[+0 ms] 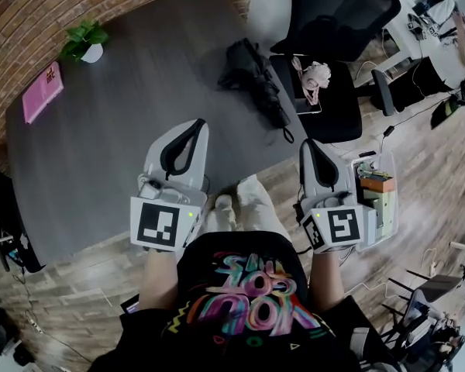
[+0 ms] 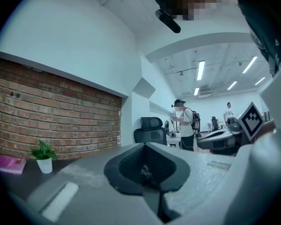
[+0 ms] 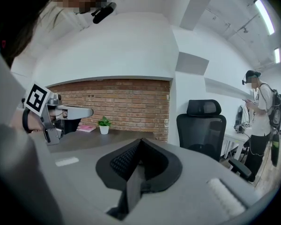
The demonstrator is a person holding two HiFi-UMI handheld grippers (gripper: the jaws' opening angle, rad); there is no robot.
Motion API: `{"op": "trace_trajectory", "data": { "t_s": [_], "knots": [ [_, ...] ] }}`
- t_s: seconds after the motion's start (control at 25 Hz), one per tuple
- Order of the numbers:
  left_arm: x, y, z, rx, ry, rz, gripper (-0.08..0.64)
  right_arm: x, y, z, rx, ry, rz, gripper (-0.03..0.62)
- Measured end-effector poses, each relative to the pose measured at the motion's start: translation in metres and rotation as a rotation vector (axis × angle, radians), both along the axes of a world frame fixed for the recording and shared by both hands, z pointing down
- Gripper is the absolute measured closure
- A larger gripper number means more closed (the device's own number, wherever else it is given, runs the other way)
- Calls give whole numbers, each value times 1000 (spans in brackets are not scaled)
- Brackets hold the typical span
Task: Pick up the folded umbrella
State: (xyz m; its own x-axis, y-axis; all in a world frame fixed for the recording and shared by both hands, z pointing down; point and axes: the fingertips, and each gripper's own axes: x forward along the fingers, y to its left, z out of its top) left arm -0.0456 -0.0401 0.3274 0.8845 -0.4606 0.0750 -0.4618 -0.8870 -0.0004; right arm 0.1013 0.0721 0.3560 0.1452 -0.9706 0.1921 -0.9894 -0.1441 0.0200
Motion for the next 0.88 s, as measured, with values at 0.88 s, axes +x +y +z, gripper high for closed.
{"op": "trace_trajectory", "data": {
  "t_s": [0.88],
  "knots": [
    [66, -107, -22, 50, -22, -370, 558, 85, -186, -10, 35, -21, -422, 594]
  ]
}}
